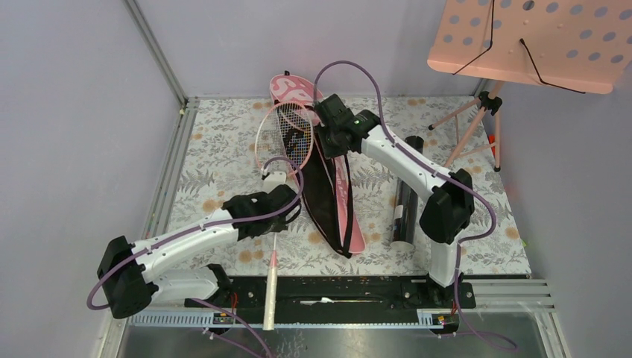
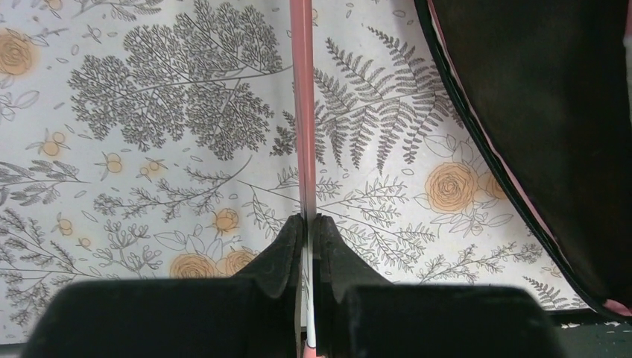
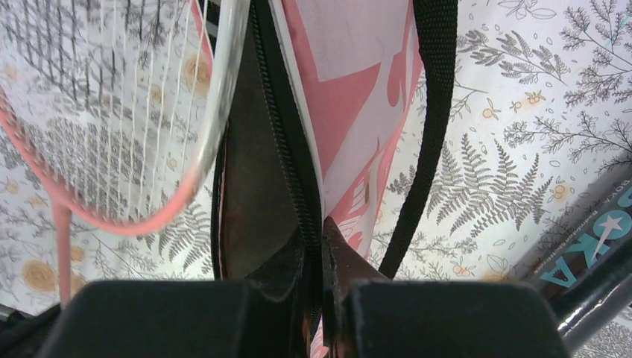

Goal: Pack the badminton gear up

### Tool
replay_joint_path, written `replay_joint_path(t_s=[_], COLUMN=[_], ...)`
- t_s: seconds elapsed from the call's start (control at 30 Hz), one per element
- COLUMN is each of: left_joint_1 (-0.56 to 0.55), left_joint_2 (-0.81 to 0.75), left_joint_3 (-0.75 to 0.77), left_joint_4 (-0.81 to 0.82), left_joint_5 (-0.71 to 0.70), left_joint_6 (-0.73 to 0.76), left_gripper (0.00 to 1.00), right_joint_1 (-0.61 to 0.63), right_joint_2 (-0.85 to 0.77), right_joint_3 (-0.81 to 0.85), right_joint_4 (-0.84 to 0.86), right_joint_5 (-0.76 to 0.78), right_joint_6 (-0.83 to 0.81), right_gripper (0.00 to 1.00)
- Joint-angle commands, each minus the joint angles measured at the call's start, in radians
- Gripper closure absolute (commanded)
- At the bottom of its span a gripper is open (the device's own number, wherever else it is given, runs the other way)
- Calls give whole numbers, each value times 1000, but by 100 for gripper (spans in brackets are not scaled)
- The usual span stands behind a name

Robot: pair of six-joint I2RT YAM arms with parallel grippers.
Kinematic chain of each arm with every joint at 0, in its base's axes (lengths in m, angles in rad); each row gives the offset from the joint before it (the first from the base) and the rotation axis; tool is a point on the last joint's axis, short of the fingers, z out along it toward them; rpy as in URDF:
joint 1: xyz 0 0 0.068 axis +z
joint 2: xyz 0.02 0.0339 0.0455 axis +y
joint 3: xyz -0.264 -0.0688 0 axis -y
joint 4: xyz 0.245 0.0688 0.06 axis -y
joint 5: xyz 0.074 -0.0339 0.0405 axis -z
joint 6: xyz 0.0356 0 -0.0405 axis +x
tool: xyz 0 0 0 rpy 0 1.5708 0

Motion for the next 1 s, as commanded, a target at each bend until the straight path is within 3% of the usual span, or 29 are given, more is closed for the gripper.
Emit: replay_joint_path(t_s=[0.0, 0.23, 0.5, 0.77, 0.97], left_joint_1=[-32, -43, -46, -53, -45], left_joint_2=[13, 61, 180, 343, 432], left_joint_3=[-12, -8, 91, 239, 387], left_joint_4=[6, 8, 14, 22, 118], left_joint_5=[9, 0, -33, -42, -106], left_joint_6=[-32, -37, 5, 31, 10], left_gripper=[100, 100, 100, 100, 100], right_joint_1=[-44, -127, -127, -123, -70], right_joint_2=[39, 148, 74, 19, -81], right_joint_3=[143, 306, 71, -15, -207], right_joint_4=[21, -82, 83, 137, 255], right_joint_5=[-27, -64, -170, -249, -365], right_joint_6=[53, 74, 44, 36, 12], right_gripper=[98, 100, 100, 100, 100])
